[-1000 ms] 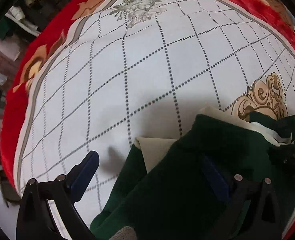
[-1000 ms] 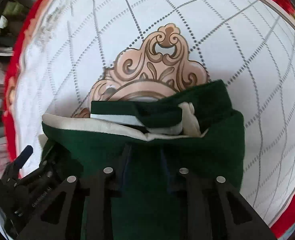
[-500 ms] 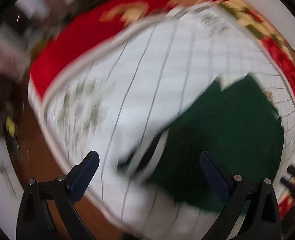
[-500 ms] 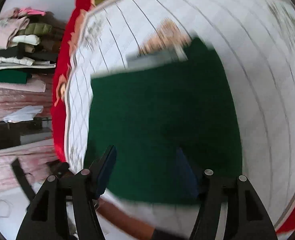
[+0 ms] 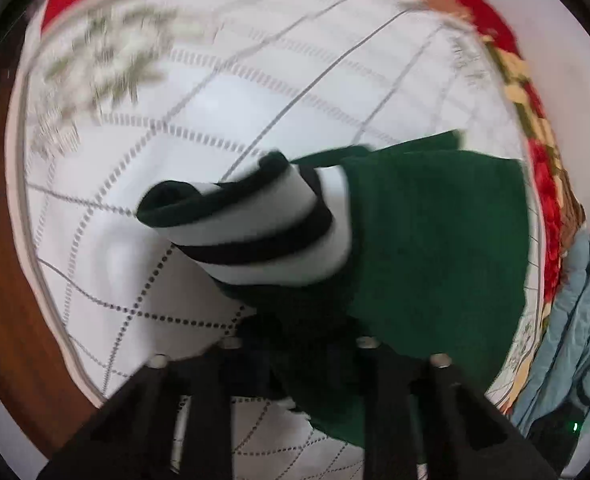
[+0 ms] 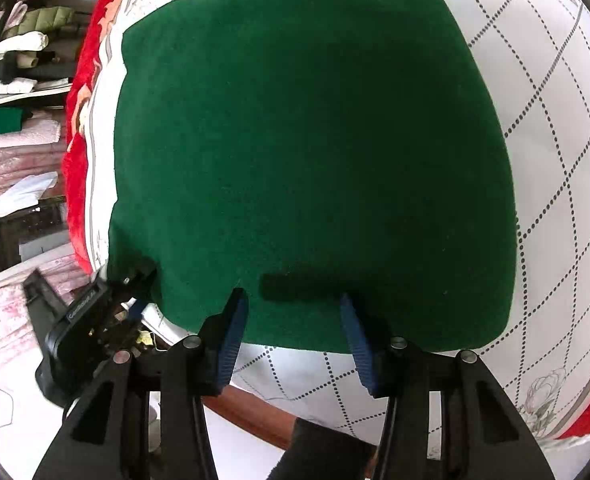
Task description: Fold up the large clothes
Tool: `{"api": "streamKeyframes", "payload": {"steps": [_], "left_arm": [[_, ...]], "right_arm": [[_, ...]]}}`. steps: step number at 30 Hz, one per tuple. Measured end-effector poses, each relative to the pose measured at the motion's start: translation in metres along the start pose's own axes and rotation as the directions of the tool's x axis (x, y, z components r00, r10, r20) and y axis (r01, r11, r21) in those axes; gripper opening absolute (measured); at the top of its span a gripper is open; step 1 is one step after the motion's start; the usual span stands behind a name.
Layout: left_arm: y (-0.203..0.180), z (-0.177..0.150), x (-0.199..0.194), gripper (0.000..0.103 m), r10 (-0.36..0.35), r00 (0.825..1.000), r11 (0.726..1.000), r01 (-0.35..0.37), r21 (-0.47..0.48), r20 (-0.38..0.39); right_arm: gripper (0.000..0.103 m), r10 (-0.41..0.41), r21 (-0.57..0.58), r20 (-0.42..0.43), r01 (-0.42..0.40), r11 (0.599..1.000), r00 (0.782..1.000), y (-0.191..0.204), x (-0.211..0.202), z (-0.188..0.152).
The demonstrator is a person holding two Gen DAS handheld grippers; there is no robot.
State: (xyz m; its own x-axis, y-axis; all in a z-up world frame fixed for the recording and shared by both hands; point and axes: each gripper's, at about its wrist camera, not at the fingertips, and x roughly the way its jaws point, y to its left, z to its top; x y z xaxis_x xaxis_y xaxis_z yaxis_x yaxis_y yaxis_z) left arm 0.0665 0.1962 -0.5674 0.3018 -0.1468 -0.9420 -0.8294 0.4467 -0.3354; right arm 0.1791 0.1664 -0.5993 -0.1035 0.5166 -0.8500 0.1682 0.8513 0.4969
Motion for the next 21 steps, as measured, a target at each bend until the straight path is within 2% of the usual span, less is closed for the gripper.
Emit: {"api": "streamKeyframes", "payload": {"steps": [4, 7, 9, 12, 13, 14, 17, 19, 21], "left_arm": [[-0.013, -0.011, -0.056, 0.006, -0.067, 0.994, 0.997, 0.064, 0.041, 0.083], [-0.023, -0.019, -0.071, 0.006, -0.072, 0.993, 0.992, 0.061, 0.107, 0.097], [-0.026, -0.026, -0.061, 0.006, -0.028, 0.995, 0.991, 0.014, 0.136, 0.099], [0.006, -0.026, -0.033, 0.006, 0.033, 0.998, 0.996, -0.036, 0.087, 0.046], [0.021, -0.031, -0.034, 0.007, 0.044, 0.999, 0.996, -0.047, 0.073, 0.031], [0.030, -0.028, -0.018, 0.007, 0.055, 0.998, 0.997, -0.055, 0.059, -0.002], [0.040, -0.033, 0.007, 0.011, 0.065, 0.997, 0.996, -0.063, 0.060, -0.046], [0.035, -0.035, 0.014, 0.012, 0.083, 0.996, 0.993, -0.079, 0.093, -0.041], [0.031, -0.035, 0.013, 0.015, 0.093, 0.995, 0.990, -0.088, 0.109, -0.042]], "right_arm": [[0.051, -0.012, -0.004, 0.021, 0.012, 1.000, 1.000, -0.003, -0.019, -0.010], [0.051, -0.018, -0.010, 0.025, 0.018, 1.000, 1.000, -0.006, -0.023, -0.012], [0.051, -0.041, -0.020, 0.026, 0.041, 0.999, 0.999, -0.008, -0.024, -0.011], [0.051, -0.051, -0.017, 0.019, 0.051, 0.999, 0.999, -0.008, -0.021, -0.008], [0.051, -0.056, -0.017, 0.022, 0.056, 0.998, 0.998, -0.008, -0.020, -0.006], [0.051, -0.063, -0.021, 0.027, 0.064, 0.998, 0.998, -0.008, -0.019, -0.004], [0.051, -0.112, -0.041, 0.030, 0.113, 0.993, 0.993, -0.002, -0.014, 0.005], [0.050, -0.188, -0.084, 0.012, 0.188, 0.979, 0.982, 0.004, -0.002, 0.013], [0.050, -0.278, -0.128, 0.001, 0.276, 0.953, 0.961, 0.007, 0.024, 0.023]]}}
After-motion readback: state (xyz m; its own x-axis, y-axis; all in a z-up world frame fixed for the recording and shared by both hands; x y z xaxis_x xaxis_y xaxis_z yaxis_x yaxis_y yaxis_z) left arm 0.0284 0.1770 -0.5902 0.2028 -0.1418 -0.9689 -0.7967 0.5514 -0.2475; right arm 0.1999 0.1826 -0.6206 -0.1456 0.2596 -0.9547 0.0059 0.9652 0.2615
